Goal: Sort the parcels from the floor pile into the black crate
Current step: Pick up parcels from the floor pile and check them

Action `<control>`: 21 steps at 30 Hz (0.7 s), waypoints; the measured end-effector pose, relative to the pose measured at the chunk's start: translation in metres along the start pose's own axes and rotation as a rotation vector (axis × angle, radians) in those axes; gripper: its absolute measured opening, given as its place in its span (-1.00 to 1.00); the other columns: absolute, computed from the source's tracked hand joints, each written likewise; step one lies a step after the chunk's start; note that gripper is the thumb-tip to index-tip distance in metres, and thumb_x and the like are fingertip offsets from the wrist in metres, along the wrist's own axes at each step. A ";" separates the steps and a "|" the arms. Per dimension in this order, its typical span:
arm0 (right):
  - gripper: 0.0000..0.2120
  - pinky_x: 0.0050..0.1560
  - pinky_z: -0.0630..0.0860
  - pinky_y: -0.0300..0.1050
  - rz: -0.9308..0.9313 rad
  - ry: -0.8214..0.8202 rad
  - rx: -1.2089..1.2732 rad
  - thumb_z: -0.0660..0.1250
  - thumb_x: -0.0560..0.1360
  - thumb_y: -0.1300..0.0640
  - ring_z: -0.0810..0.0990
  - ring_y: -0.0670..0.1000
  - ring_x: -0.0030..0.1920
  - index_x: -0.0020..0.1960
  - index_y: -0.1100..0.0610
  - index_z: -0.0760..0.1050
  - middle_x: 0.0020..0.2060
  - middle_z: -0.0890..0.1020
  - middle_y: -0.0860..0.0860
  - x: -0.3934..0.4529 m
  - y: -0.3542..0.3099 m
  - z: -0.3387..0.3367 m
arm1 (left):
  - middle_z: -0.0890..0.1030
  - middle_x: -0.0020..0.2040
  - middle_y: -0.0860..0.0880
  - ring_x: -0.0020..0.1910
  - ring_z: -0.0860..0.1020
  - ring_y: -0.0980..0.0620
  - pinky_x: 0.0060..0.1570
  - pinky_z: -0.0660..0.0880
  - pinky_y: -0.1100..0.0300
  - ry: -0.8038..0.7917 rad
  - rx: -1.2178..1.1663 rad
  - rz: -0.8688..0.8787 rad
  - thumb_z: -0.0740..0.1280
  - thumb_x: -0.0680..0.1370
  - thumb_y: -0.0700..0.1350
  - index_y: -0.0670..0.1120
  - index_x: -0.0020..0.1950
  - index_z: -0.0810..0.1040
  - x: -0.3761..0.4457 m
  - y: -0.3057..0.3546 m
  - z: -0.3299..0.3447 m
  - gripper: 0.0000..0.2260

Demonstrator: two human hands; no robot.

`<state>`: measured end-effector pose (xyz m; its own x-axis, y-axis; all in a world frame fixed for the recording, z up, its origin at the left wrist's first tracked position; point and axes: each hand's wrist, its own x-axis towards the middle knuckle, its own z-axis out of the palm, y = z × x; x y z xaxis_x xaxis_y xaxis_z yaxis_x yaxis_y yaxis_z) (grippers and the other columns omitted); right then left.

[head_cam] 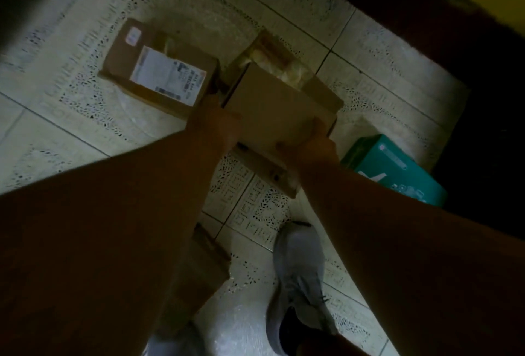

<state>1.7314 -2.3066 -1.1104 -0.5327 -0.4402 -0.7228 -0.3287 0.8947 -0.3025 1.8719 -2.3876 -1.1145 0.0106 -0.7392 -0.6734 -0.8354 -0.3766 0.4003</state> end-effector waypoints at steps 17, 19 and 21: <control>-0.41 -0.07 0.64 0.12 -0.480 -0.069 0.067 0.14 0.39 -0.46 0.66 0.05 -0.09 0.09 0.00 0.51 -0.09 0.66 -0.03 -0.296 -0.117 -0.096 | 0.57 0.13 -0.17 0.06 0.55 -0.17 -0.03 0.48 0.05 0.369 -0.127 0.023 0.10 0.58 0.15 -0.10 0.18 0.50 -0.214 0.010 -0.287 -0.60; -0.47 -0.14 0.65 0.14 -0.465 -0.072 0.180 0.19 0.40 -0.45 0.68 0.04 -0.16 -0.03 -0.02 0.55 -0.17 0.67 -0.04 -0.331 -0.142 -0.091 | 0.51 0.18 -0.14 -0.02 0.55 -0.07 -0.16 0.51 0.10 0.475 -0.195 -0.014 0.13 0.56 0.18 -0.01 0.24 0.38 -0.238 -0.011 -0.317 -0.64; -0.55 -0.21 0.66 0.13 -0.504 -0.110 0.169 0.25 0.43 -0.39 0.68 0.02 -0.22 -0.13 -0.01 0.55 -0.23 0.67 -0.05 -0.359 -0.163 -0.083 | 0.43 0.27 -0.13 0.02 0.52 -0.06 -0.22 0.53 0.09 0.585 -0.297 -0.092 0.18 0.54 0.17 0.05 0.37 0.27 -0.258 -0.038 -0.345 -0.56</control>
<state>1.9112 -2.3012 -0.7500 -0.2538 -0.8154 -0.5204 -0.3874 0.5786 -0.7177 2.0900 -2.3752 -0.7413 0.4414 -0.8464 -0.2979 -0.6306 -0.5288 0.5681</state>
